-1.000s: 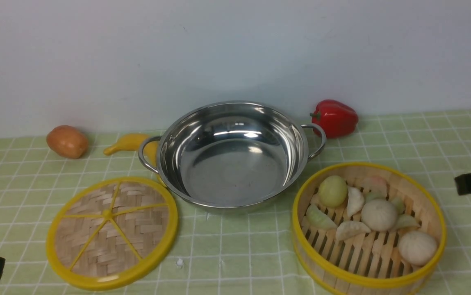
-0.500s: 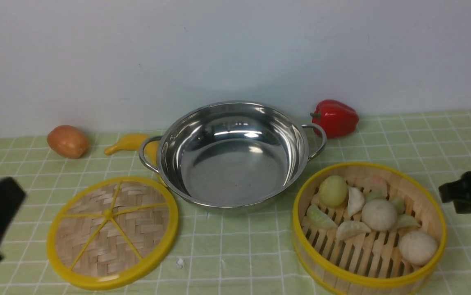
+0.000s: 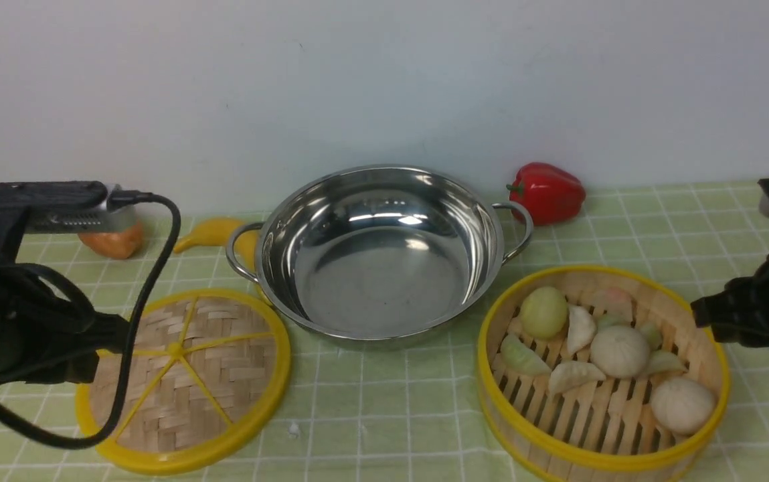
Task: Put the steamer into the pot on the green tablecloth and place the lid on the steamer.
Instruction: 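Reach for and grasp the rim of the bamboo steamer holding the buns with the right gripper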
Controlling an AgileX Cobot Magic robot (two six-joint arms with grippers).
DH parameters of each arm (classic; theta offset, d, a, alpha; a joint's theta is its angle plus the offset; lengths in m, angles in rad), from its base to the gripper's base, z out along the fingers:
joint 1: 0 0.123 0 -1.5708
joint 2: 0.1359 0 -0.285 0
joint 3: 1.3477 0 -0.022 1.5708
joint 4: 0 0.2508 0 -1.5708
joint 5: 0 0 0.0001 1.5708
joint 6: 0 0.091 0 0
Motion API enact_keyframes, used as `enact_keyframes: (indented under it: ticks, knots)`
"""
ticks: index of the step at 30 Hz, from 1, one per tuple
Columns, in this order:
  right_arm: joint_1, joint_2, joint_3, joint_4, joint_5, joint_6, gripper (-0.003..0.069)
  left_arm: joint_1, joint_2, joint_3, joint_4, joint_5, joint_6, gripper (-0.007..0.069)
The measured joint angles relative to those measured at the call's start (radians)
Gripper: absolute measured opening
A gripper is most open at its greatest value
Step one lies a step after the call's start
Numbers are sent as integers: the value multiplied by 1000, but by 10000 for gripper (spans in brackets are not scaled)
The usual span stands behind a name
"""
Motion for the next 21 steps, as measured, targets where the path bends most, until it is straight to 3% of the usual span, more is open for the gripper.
enact_keyframes:
  ticks: [16, 17, 20, 21]
  knots:
    - [0, 198, -2, 25, -101, -37, 228, 0, 53, -5, 21, -69, -8, 190]
    - [0, 212, -3, 25, -102, -32, 210, 0, 53, -5, 21, -70, -8, 190]
    - [0, 230, -41, 23, -66, -11, 64, 0, 53, -5, 21, -70, -6, 190]
    - [-2, 231, -56, 7, -42, -19, 55, 0, 53, -5, 21, -70, -5, 190]
